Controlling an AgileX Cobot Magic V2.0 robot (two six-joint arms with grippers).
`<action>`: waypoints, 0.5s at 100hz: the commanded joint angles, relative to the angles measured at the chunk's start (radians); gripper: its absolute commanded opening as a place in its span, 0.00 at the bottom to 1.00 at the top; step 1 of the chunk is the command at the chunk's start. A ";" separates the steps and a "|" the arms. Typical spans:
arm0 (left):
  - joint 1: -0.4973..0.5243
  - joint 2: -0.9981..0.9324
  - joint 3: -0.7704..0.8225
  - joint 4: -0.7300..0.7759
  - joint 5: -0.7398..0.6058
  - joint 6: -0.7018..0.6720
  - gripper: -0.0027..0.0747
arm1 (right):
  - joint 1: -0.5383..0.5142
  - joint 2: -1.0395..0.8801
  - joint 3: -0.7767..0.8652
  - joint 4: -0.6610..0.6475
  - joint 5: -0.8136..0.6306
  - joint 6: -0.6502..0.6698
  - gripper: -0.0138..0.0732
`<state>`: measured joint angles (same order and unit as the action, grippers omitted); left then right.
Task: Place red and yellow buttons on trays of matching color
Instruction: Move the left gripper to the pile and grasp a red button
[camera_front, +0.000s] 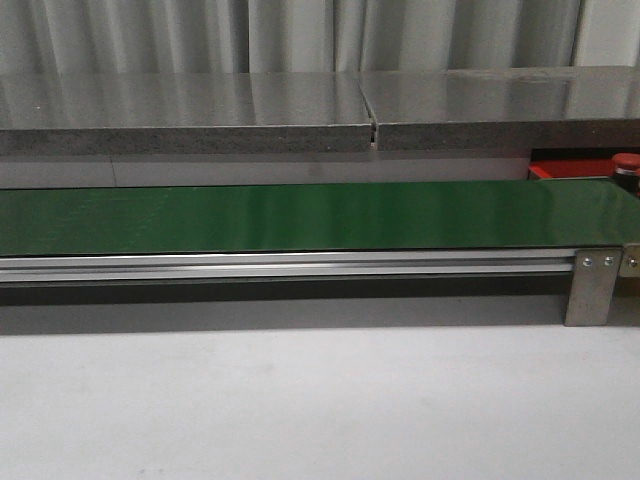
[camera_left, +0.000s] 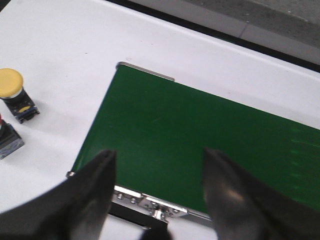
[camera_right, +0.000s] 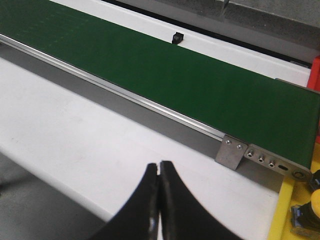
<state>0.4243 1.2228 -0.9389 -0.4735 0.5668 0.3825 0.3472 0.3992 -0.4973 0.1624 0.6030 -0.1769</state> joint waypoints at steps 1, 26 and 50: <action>0.048 0.027 -0.077 -0.014 -0.010 0.001 0.73 | 0.000 0.007 -0.026 0.008 -0.067 -0.011 0.08; 0.214 0.174 -0.198 0.011 0.170 -0.081 0.73 | 0.000 0.007 -0.026 0.008 -0.067 -0.011 0.08; 0.275 0.313 -0.288 0.235 0.294 -0.254 0.73 | 0.000 0.007 -0.026 0.008 -0.067 -0.011 0.08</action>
<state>0.6925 1.5266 -1.1676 -0.3182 0.8542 0.2078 0.3472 0.3992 -0.4973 0.1624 0.6030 -0.1769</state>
